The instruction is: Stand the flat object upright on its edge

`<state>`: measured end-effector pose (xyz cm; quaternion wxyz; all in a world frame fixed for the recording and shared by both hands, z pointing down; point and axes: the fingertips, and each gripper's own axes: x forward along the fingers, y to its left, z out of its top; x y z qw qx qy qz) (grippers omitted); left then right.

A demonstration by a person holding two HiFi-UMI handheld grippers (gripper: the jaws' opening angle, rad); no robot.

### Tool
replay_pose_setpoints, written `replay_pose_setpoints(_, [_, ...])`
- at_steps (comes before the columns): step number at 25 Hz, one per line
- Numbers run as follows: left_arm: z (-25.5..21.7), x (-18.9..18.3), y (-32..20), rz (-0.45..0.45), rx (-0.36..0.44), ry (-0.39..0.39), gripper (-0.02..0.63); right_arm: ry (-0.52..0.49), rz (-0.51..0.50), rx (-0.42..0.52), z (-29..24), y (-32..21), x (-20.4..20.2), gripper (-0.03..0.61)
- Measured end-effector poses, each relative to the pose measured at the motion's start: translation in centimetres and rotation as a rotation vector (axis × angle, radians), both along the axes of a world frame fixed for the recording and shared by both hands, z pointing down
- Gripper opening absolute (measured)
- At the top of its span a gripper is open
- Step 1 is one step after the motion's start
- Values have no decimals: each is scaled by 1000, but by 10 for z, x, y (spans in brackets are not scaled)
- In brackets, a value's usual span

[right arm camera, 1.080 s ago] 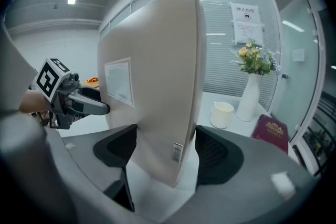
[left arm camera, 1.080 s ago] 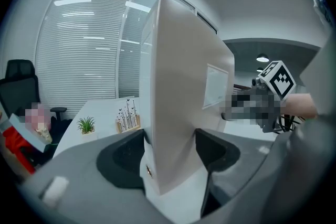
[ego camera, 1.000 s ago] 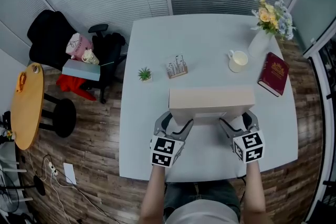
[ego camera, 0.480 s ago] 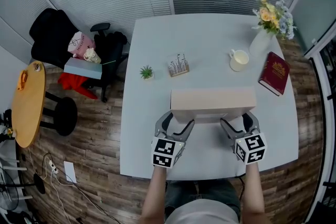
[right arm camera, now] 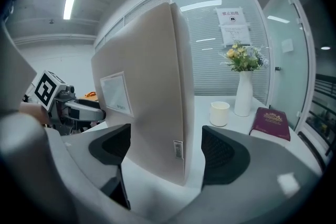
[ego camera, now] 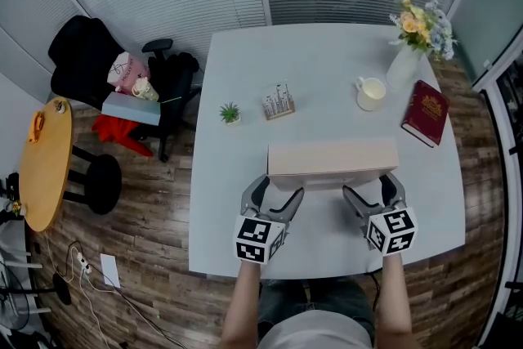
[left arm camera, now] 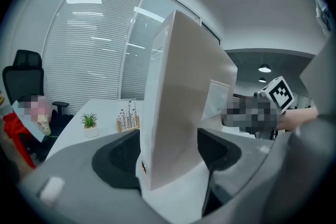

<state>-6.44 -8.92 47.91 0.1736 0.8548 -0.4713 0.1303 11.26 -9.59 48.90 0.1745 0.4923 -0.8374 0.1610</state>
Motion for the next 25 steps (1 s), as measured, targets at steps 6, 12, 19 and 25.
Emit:
replay_pose_setpoints(6, [-9, -5, 6, -21, 18, 24, 334, -7, 22, 31, -9, 6, 1, 471])
replay_pose_setpoints(12, [-28, -17, 14, -73, 56, 95, 334, -18, 56, 90, -28, 13, 4, 472])
replay_pose_setpoints(19, [-62, -28, 20, -90, 129, 118, 333, -40, 115, 203, -71, 18, 14, 437])
replay_pose_setpoints(25, [-94, -43, 23, -133, 192, 142, 290, -41, 177, 317, -110, 23, 25, 339])
